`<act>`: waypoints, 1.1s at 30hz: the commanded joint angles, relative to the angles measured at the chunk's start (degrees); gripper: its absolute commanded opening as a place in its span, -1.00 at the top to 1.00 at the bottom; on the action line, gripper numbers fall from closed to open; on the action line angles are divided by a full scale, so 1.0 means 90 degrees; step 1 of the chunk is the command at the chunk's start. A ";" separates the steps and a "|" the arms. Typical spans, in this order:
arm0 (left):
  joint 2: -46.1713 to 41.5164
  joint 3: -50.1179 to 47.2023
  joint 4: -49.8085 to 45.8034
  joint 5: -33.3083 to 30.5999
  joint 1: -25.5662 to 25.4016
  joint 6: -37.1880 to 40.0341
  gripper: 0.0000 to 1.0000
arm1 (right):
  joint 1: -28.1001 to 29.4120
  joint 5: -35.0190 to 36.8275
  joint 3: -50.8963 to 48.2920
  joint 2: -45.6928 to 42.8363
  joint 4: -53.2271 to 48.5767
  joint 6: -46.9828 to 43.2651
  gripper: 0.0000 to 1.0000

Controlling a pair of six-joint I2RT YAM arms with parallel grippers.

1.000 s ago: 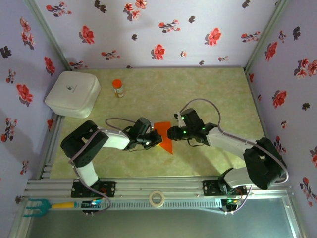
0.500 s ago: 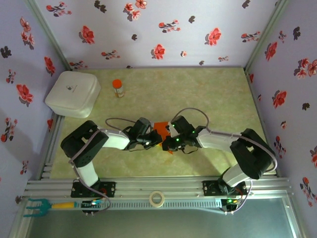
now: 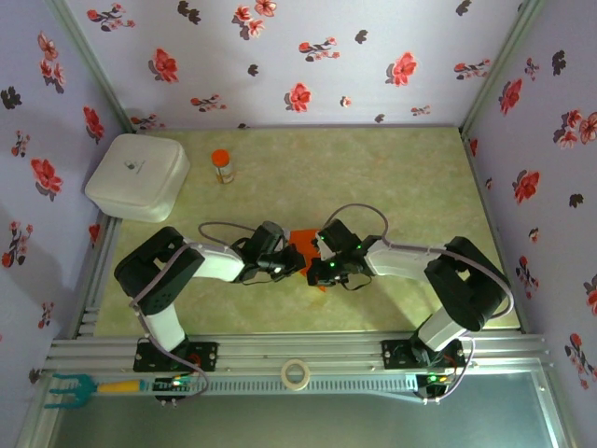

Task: Fold a paper plane with a square sheet of paper (pick it up from the middle)
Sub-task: Third fold the triangle at the center of the table.

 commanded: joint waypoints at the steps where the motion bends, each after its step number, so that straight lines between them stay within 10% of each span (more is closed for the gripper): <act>1: 0.0085 -0.0105 -0.0341 -0.0104 -0.0061 0.0167 1.00 | 0.0026 0.0057 -0.0087 0.0033 -0.0110 -0.0053 0.99; 33: 0.0143 -0.0110 -0.0294 -0.0084 -0.0059 0.0147 1.00 | 0.0132 0.0100 0.0402 0.0328 -0.0055 -0.0083 0.97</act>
